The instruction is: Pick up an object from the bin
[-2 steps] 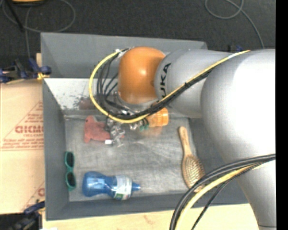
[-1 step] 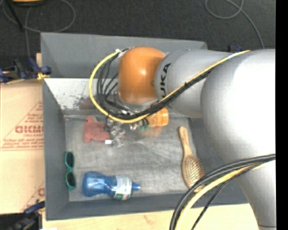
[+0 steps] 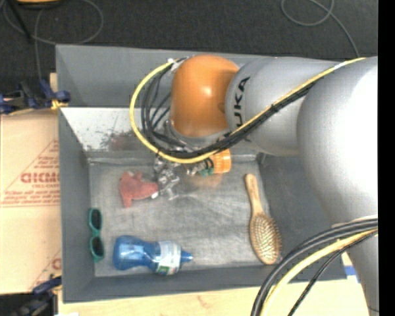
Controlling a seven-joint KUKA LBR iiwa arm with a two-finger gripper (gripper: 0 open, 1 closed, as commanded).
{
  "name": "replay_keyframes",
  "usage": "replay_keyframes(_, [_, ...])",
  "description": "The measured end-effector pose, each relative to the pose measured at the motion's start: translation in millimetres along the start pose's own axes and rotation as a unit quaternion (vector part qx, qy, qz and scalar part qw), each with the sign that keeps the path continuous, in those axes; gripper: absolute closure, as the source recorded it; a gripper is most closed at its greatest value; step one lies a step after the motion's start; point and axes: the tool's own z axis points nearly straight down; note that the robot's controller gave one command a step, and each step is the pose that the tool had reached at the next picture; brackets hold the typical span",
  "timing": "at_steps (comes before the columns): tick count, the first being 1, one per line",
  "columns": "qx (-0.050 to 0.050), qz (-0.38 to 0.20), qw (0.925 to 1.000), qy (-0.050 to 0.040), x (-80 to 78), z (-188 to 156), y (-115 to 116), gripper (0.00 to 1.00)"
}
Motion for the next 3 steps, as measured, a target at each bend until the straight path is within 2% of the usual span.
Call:
replay_keyframes(1, [0.001, 0.002, 1.0, -0.0033, -3.0, -29, 0, 1.0])
replay_keyframes(2, [0.002, -0.004, 1.0, 0.0015, 5.3, -69, -3, 1.0])
replay_keyframes(3, [0.002, 0.002, 1.0, -0.0021, 11.3, -104, -11, 1.0])
